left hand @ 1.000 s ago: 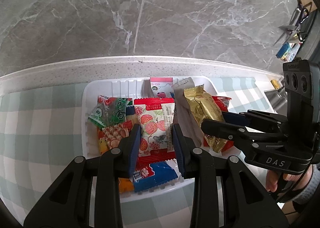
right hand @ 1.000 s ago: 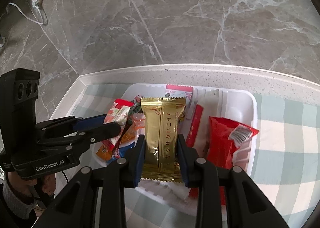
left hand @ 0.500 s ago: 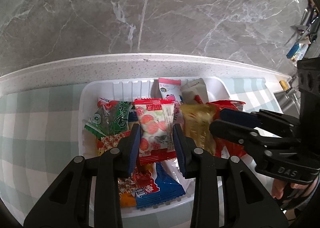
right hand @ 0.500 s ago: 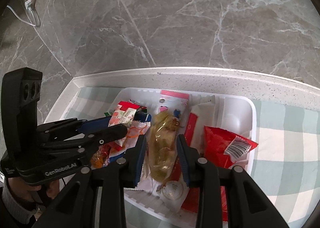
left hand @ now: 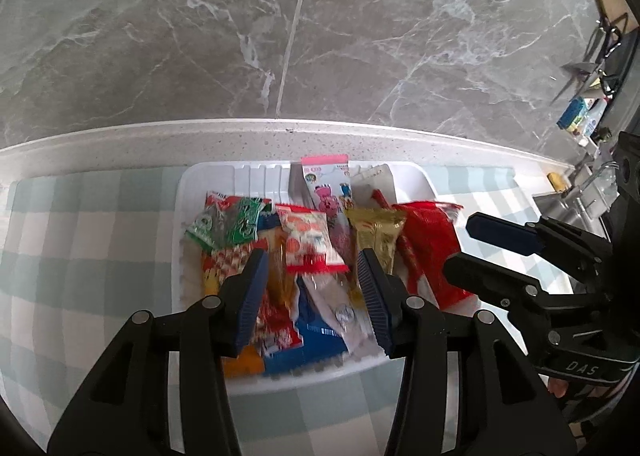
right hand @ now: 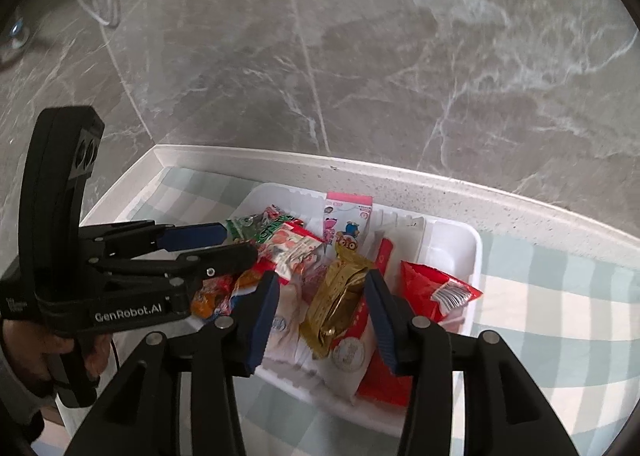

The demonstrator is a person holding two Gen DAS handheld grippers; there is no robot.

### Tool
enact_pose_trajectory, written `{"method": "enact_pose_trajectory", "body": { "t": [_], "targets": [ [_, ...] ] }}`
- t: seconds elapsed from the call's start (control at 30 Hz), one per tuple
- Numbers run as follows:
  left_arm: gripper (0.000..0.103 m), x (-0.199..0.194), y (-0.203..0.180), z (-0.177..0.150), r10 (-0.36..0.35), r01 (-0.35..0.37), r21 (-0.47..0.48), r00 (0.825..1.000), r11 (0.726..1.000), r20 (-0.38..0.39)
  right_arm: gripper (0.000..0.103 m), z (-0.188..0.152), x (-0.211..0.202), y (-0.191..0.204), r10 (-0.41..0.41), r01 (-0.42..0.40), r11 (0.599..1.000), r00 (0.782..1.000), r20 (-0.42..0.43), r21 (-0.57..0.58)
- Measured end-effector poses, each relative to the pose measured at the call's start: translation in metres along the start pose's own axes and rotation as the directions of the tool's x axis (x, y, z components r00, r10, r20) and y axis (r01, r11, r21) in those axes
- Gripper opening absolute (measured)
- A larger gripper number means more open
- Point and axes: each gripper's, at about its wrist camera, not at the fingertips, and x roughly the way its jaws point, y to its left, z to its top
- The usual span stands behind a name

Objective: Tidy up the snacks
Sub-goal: 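Move both open tools back from the tray toward the remaining bags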

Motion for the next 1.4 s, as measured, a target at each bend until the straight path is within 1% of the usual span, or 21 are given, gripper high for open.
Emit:
{"method": "enact_pose_trajectory", "body": {
  "t": [0.13, 0.27, 0.4, 0.53, 0.63, 0.7, 0.77, 0.87, 0.93, 1.13, 1.23, 1.3, 1.33, 1.4],
  "targets": [
    [0.044, -0.017, -0.001, -0.017, -0.010, 0.010, -0.019, 1.000, 1.000, 0.003, 0.051, -0.013, -0.015, 0.007, 0.003, -0.003, 1.000, 1.000, 0.002, -0.010],
    [0.044, -0.037, -0.003, -0.042, -0.017, 0.017, -0.040, 1.000, 0.999, 0.002, 0.051, -0.031, -0.028, 0.016, 0.015, -0.016, 1.000, 1.000, -0.014, -0.021],
    [0.045, -0.055, -0.003, -0.065, -0.019, 0.018, -0.053, 1.000, 0.998, -0.002, 0.052, -0.053, -0.041, 0.027, 0.042, -0.043, 0.999, 0.999, -0.032, -0.032],
    [0.045, -0.077, -0.003, -0.092, -0.015, 0.015, -0.056, 1.000, 0.998, -0.005, 0.052, -0.082, -0.054, 0.040, 0.085, -0.088, 0.995, 0.994, -0.063, -0.052],
    [0.045, -0.095, -0.001, -0.111, -0.013, 0.013, -0.069, 1.000, 0.998, 0.002, 0.055, -0.111, -0.065, 0.052, 0.129, -0.136, 0.988, 0.986, -0.102, -0.068],
    [0.045, -0.104, 0.001, -0.122, -0.018, 0.018, -0.082, 1.000, 0.996, -0.001, 0.056, -0.129, -0.067, 0.059, 0.151, -0.162, 0.984, 0.980, -0.132, -0.075],
    [0.047, -0.112, 0.001, -0.134, -0.007, 0.007, -0.087, 1.000, 0.996, -0.004, 0.056, -0.145, -0.068, 0.067, 0.167, -0.183, 0.979, 0.972, -0.166, -0.086],
    [0.048, -0.121, 0.004, -0.153, -0.015, 0.013, -0.112, 1.000, 0.994, -0.014, 0.056, -0.161, -0.066, 0.077, 0.184, -0.209, 0.972, 0.960, -0.213, -0.104],
    [0.048, -0.127, 0.005, -0.166, -0.009, 0.007, -0.124, 1.000, 0.992, -0.021, 0.056, -0.167, -0.064, 0.082, 0.189, -0.220, 0.968, 0.954, -0.234, -0.117],
    [0.048, -0.142, 0.001, -0.191, -0.018, 0.014, -0.125, 0.999, 0.992, -0.031, 0.056, -0.176, -0.049, 0.096, 0.154, -0.212, 0.962, 0.942, -0.297, -0.174],
    [0.048, -0.148, -0.005, -0.199, -0.019, 0.015, -0.112, 0.999, 0.994, -0.035, 0.055, -0.182, -0.042, 0.094, 0.114, -0.179, 0.966, 0.942, -0.316, -0.188],
    [0.048, -0.151, -0.008, -0.202, -0.021, 0.017, -0.105, 0.999, 0.994, -0.039, 0.050, -0.183, -0.043, 0.088, 0.102, -0.163, 0.971, 0.943, -0.317, -0.172],
    [0.049, -0.152, -0.010, -0.205, -0.023, 0.018, -0.103, 0.999, 0.995, -0.044, 0.047, -0.183, -0.043, 0.085, 0.111, -0.165, 0.974, 0.944, -0.312, -0.155],
    [0.050, -0.154, -0.014, -0.211, -0.016, 0.011, -0.097, 0.999, 0.995, -0.052, 0.042, -0.185, -0.047, 0.079, 0.090, -0.138, 0.980, 0.951, -0.297, -0.146]
  ]
}}
